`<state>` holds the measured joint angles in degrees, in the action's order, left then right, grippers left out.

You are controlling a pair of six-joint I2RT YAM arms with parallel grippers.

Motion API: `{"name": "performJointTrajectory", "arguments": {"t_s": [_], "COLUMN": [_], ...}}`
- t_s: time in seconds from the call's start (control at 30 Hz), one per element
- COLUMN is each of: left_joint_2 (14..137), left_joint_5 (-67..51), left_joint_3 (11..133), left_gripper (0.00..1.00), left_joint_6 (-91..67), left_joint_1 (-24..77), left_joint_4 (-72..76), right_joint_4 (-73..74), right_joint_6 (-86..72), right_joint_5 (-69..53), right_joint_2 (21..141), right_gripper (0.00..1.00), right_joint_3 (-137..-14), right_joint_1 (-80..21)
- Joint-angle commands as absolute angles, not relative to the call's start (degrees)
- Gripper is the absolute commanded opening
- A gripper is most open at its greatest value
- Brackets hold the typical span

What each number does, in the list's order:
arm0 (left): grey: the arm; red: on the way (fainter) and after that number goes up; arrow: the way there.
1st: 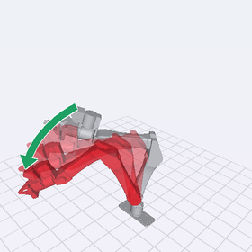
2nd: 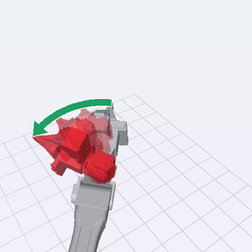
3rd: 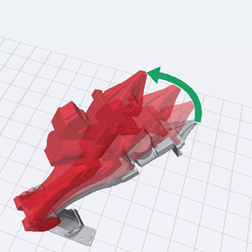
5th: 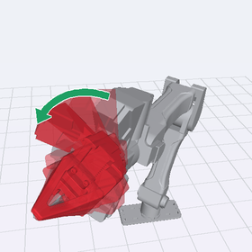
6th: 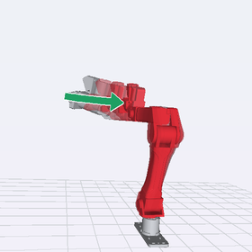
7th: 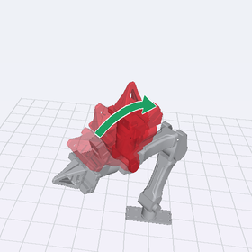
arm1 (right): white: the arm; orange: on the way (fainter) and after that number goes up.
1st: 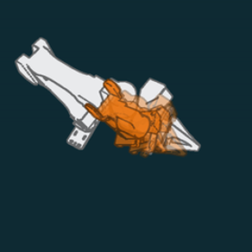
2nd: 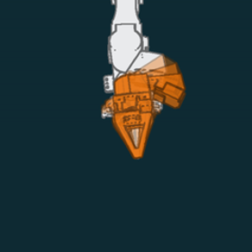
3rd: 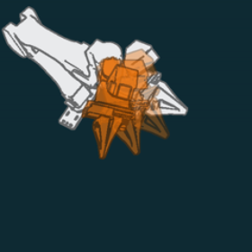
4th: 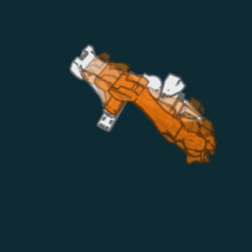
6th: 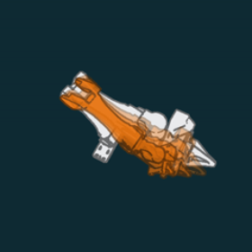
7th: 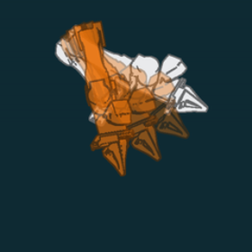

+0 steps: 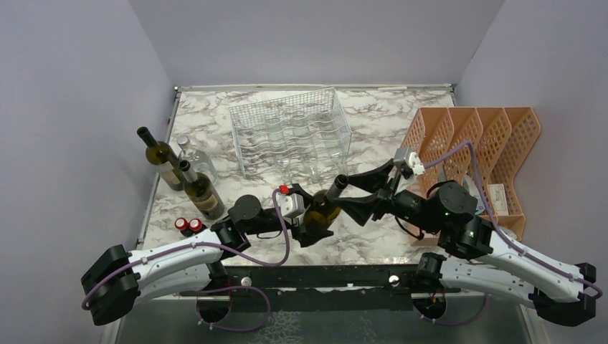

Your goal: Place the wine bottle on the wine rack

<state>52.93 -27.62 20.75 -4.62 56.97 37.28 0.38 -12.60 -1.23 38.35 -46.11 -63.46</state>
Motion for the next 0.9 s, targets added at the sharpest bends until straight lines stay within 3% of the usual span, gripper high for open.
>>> {"name": "performJointTrajectory", "arguments": {"t_s": [0.0, 0.4, 0.63, 0.87], "left_joint_2": [49.77, 50.55, 48.15, 46.02], "left_joint_5": [-18.34, -0.26, 7.36, 12.61], "left_joint_3": [24.16, 41.69, 37.29, 30.62], "left_gripper": [0.0, 0.0, 0.0, 0.0], "left_joint_6": [3.29, 32.48, 48.39, 58.77], "left_joint_1": [56.6, 56.6, 56.6, 56.6], "left_joint_4": [33.37, -0.92, -2.96, 0.87], "right_joint_4": [4.67, 17.02, 30.41, 35.46], "right_joint_6": [-15.03, -15.66, -17.61, -17.0], "right_joint_5": [6.31, 13.34, 15.7, 9.32], "right_joint_2": [36.12, 33.31, 38.63, 46.02], "right_gripper": [0.73, 0.77, 0.77, 0.78], "right_joint_3": [-50.07, -55.84, -61.98, -62.36], "right_joint_1": [-63.56, -63.63, -63.6, -63.57]}}
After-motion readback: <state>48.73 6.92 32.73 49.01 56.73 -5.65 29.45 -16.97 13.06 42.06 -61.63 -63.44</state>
